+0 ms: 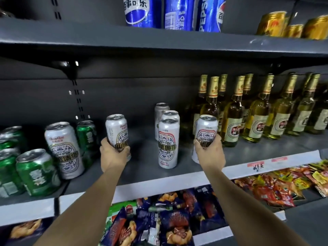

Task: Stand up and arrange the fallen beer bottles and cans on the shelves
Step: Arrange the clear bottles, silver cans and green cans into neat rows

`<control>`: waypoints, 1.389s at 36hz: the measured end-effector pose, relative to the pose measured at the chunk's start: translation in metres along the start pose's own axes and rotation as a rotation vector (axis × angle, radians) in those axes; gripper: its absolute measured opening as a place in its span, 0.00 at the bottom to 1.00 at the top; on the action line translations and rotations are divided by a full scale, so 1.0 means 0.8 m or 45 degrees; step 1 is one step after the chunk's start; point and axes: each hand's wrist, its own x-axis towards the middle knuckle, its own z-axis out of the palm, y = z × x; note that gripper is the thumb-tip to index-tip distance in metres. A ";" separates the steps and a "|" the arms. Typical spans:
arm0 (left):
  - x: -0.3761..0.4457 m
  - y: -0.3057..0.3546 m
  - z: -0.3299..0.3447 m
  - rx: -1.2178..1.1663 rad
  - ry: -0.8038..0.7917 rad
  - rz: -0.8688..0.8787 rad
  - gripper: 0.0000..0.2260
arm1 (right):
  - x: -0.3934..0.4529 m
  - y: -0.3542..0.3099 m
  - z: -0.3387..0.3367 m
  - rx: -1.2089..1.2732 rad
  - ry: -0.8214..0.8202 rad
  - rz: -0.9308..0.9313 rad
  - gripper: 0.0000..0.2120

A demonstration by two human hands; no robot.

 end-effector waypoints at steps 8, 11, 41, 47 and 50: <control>-0.070 0.029 0.029 -0.090 0.199 0.440 0.20 | -0.016 0.001 0.007 -0.122 0.372 -0.255 0.29; -0.089 0.047 0.056 -0.225 -0.178 0.361 0.30 | -0.031 -0.006 0.012 -0.133 0.435 -0.540 0.21; -0.055 0.083 0.036 -0.719 -0.318 -0.164 0.26 | -0.094 -0.045 0.060 0.084 -0.422 -0.720 0.43; -0.068 0.092 0.037 -0.636 -0.425 -0.122 0.36 | -0.097 -0.029 0.058 0.092 -0.320 -0.669 0.42; -0.072 0.089 0.035 -0.502 -0.417 -0.014 0.29 | -0.100 -0.023 0.057 0.091 -0.318 -0.679 0.42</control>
